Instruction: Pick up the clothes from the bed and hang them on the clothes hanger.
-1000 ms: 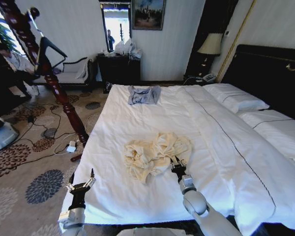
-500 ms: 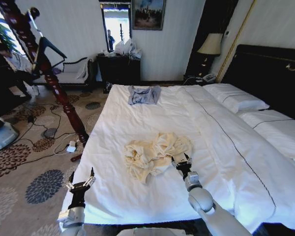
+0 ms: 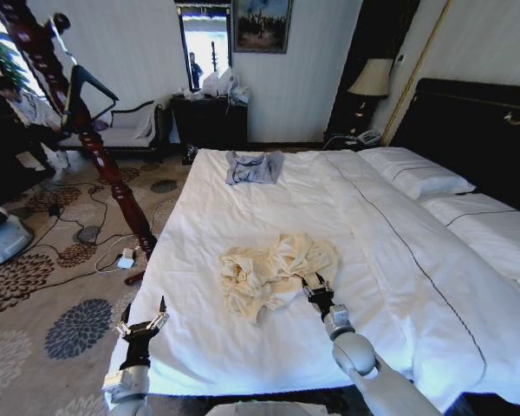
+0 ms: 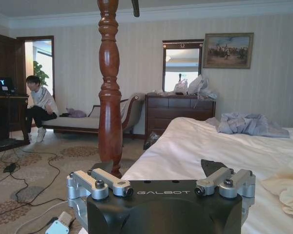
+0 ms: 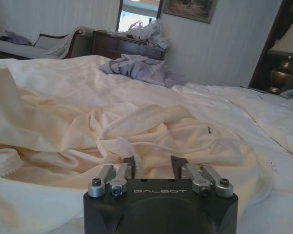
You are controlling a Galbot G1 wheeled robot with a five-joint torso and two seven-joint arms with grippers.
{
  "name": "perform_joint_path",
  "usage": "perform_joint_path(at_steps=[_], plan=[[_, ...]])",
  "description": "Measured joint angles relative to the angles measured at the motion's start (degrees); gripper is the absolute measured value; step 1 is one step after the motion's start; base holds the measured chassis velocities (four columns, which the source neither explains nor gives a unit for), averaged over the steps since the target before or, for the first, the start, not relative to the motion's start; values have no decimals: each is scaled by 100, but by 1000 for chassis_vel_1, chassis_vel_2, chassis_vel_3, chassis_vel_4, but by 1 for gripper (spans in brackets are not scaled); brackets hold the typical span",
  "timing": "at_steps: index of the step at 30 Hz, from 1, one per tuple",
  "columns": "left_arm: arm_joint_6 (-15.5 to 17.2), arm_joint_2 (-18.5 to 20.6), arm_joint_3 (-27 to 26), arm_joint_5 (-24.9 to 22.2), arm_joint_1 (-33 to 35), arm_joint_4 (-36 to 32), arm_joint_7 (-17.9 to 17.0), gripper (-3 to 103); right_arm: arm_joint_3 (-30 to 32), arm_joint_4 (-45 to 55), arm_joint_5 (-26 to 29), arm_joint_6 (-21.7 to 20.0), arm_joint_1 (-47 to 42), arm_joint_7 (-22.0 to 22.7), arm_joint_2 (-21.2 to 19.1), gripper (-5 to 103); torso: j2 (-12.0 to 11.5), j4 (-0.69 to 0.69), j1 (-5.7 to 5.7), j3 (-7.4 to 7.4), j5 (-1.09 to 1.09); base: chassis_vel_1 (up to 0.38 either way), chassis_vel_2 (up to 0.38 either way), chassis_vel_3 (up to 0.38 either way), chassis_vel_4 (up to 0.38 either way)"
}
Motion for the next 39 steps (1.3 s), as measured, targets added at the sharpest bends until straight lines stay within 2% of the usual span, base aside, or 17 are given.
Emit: perform_joint_path(at_steps=[2, 3, 7, 9, 11, 16, 21, 23, 26, 27, 30, 31, 32, 33, 35, 37, 39], plan=[[18, 49, 4, -18, -103, 12, -1, 100, 64, 6, -87, 14, -24, -36, -62, 32, 0, -1, 0, 0, 0, 0, 0, 0, 0], [18, 49, 4, -18, -103, 12, -1, 100, 64, 6, -87, 14, -24, -36, -62, 32, 0, -1, 0, 0, 0, 0, 0, 0, 0], [76, 85, 91, -35, -261, 22, -15, 100, 263, 10, -414, 119, -62, -43, -147, 10, 0, -2, 1, 0, 0, 0, 0, 0, 0], [76, 78, 123, -33, -266, 30, -15, 100, 334, 10, -544, 226, -63, -90, -157, 10, 0, -2, 1, 0, 0, 0, 0, 0, 0], [73, 46, 212, -40, -271, 69, -15, 100, 570, 83, -864, 551, -49, -262, -225, 2, 0, -1, 1, 0, 1, 0, 0, 0, 0], [73, 83, 307, -190, -339, 108, -11, 100, 833, 353, -785, 733, 69, -292, -467, 1, 0, -1, 1, 0, 1, 0, 0, 0, 0], [131, 155, 448, -400, -488, 61, 20, 100, 1019, 743, -90, 822, 460, -265, -968, 1, 0, -1, 1, 0, 0, 0, 0, 0, 0], [184, 262, 622, -453, -579, 16, 69, 100, 981, 920, 528, 788, 885, -213, -1407, 1, 0, 0, 1, 0, 0, 0, 0, 0, 0], [244, 325, 745, -558, -645, -25, 91, 100, 902, 973, 863, 765, 1183, -191, -1647, 1, 0, 0, 1, 0, 0, 0, 0, 0, 0], [376, 390, 922, -839, -781, -100, 121, 100, 746, 999, 1325, 735, 1635, -155, -1998, 1, 0, 1, 1, 0, 1, 0, 0, 0, 0], [423, 403, 980, -937, -833, -120, 127, 100, 697, 999, 1461, 728, 1773, -147, -2100, 1, 0, 1, 1, 1, 1, 0, 0, 0, 0], [534, 425, 1110, -1159, -975, -142, 138, 100, 582, 999, 1787, 716, 2079, -142, -2346, 1, 0, 0, 1, 0, 1, 0, 0, 0, 0], [762, 474, 1408, -1529, -1312, -105, 147, 100, 377, 963, 2678, 713, 2682, -242, -2887, 1, 0, -1, 2, 1, 1, 0, 0, 0, 0], [837, 485, 1569, -1611, -1450, -17, 147, 100, 281, 926, 3055, 718, 2991, -311, -3107, 1, 0, -2, 2, 1, 1, 0, 0, 0, 0], [910, 487, 1818, -1673, -1621, 124, 162, 100, 132, 851, 3434, 758, 3453, -452, -3392, 1, 0, -1, 2, 0, 1, 0, 0, 0, 0], [932, 487, 1901, -1693, -1667, 172, 180, 100, 88, 839, 3505, 772, 3566, -489, -3455, 1, 0, -1, 2, 0, 1, 0, 0, 0, 0], [993, 460, 2220, -1749, -1854, 377, 247, 100, -49, 853, 3834, 823, 3971, -616, -3736, 1, 0, 0, 2, 0, 0, 0, 0, 0, 0]])
